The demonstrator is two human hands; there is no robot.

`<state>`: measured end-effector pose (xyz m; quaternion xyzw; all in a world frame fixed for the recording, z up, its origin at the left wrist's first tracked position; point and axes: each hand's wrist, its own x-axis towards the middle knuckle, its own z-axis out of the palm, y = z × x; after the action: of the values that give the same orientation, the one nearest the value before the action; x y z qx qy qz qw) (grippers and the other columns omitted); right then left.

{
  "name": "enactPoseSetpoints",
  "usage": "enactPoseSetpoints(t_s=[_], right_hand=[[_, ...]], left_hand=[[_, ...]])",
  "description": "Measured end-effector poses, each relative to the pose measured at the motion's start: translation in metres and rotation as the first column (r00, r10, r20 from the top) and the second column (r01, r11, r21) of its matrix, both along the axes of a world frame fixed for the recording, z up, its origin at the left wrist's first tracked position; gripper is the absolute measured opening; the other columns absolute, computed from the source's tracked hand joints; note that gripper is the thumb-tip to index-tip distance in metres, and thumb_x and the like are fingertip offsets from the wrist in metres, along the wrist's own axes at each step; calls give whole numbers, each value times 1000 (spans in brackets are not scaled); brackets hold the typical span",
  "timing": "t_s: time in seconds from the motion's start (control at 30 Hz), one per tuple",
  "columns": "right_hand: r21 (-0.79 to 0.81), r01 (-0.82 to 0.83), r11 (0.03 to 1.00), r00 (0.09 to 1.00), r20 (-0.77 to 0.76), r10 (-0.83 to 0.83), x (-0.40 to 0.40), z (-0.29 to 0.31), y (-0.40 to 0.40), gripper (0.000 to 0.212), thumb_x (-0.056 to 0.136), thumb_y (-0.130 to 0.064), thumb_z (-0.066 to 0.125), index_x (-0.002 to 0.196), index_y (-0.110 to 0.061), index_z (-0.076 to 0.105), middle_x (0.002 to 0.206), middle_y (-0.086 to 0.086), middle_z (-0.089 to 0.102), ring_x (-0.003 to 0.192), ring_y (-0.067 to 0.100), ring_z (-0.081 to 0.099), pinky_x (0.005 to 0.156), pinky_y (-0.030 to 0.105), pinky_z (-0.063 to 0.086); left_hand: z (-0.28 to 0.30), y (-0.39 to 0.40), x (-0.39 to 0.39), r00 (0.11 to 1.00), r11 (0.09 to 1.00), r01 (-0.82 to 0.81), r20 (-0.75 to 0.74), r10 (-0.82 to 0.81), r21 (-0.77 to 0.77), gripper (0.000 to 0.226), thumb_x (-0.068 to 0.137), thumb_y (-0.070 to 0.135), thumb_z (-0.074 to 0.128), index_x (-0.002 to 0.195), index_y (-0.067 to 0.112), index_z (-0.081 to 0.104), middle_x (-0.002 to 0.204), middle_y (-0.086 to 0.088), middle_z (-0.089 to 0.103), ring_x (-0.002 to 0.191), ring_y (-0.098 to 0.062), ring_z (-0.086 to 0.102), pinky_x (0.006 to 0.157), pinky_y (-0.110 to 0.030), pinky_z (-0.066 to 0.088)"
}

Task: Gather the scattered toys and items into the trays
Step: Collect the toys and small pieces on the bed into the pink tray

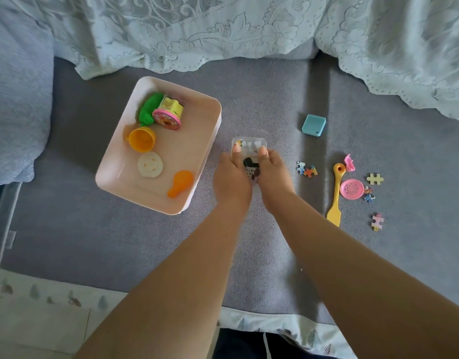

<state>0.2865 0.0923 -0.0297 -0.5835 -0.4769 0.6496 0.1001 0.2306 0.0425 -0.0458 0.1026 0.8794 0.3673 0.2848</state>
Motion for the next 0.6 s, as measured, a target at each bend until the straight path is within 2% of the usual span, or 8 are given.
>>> enactPoseSetpoints(t_s=[0.07, 0.17, 0.23, 0.3, 0.37, 0.43, 0.5, 0.6], right_hand=[[23, -51, 998, 998, 45, 50, -8, 8, -1, 42, 100, -48, 35, 116, -15, 54, 99, 3, 65, 87, 18, 63, 69, 31, 51], [139, -270, 953, 954, 171, 245, -26, 18, -5, 44, 98, -52, 37, 113, -13, 49, 92, 1, 59, 84, 20, 58, 66, 31, 44], [149, -364, 919, 915, 244, 323, -40, 22, -6, 46, 97, -53, 39, 113, -10, 49, 93, 3, 59, 84, 23, 58, 68, 31, 42], [136, -411, 902, 889, 282, 362, -62, 25, -8, 50, 96, -54, 40, 115, -9, 51, 99, 9, 62, 87, 26, 60, 65, 32, 43], [128, -410, 903, 887, 289, 361, -82, 26, -11, 51, 95, -54, 43, 114, -8, 53, 100, 10, 64, 86, 26, 61, 55, 29, 40], [130, -401, 907, 892, 283, 353, -98, 26, -13, 50, 94, -53, 46, 116, -9, 53, 101, 9, 64, 88, 25, 63, 55, 27, 41], [136, -399, 907, 893, 282, 350, -108, 25, -16, 47, 94, -48, 51, 124, -12, 47, 109, 7, 63, 92, 24, 62, 65, 30, 45], [181, -415, 892, 886, 303, 351, -111, 24, -18, 42, 94, -32, 56, 132, -19, 44, 116, 5, 61, 95, 22, 62, 69, 30, 45]], left_hand=[[3, -3, -8, 996, 998, 27, -83, -32, -59, 73, 94, 64, 9, 88, 13, 59, 79, -3, 65, 74, -23, 61, 61, -33, 43], [16, -9, -24, 989, 994, 14, -144, -29, -105, 66, 99, 55, 14, 88, 9, 60, 81, -5, 63, 75, -24, 56, 63, -31, 35], [20, -14, -38, 991, 991, 6, -130, -24, -135, 67, 101, 52, 14, 91, 6, 62, 88, -11, 66, 83, -29, 59, 67, -31, 35], [25, -19, -57, 995, 987, -18, -102, 1, -162, 68, 101, 51, 14, 91, 4, 63, 87, -10, 64, 83, -28, 57, 69, -31, 35], [28, -21, -74, 995, 985, -27, -97, 11, -170, 66, 101, 51, 15, 85, 8, 62, 83, -8, 62, 83, -26, 58, 71, -32, 38], [30, -23, -94, 996, 991, -35, -84, 25, -126, 55, 101, 51, 20, 81, 15, 57, 85, -9, 63, 84, -28, 60, 76, -34, 44], [25, -24, -117, 997, 991, -52, -67, 44, -126, 43, 101, 49, 27, 89, 17, 52, 90, -8, 62, 84, -27, 57, 78, -33, 44], [8, -23, -147, 1000, 989, -5, -24, 1, -149, 51, 99, 50, 31, 120, 9, 53, 108, -11, 65, 98, -32, 61, 81, -35, 44]])
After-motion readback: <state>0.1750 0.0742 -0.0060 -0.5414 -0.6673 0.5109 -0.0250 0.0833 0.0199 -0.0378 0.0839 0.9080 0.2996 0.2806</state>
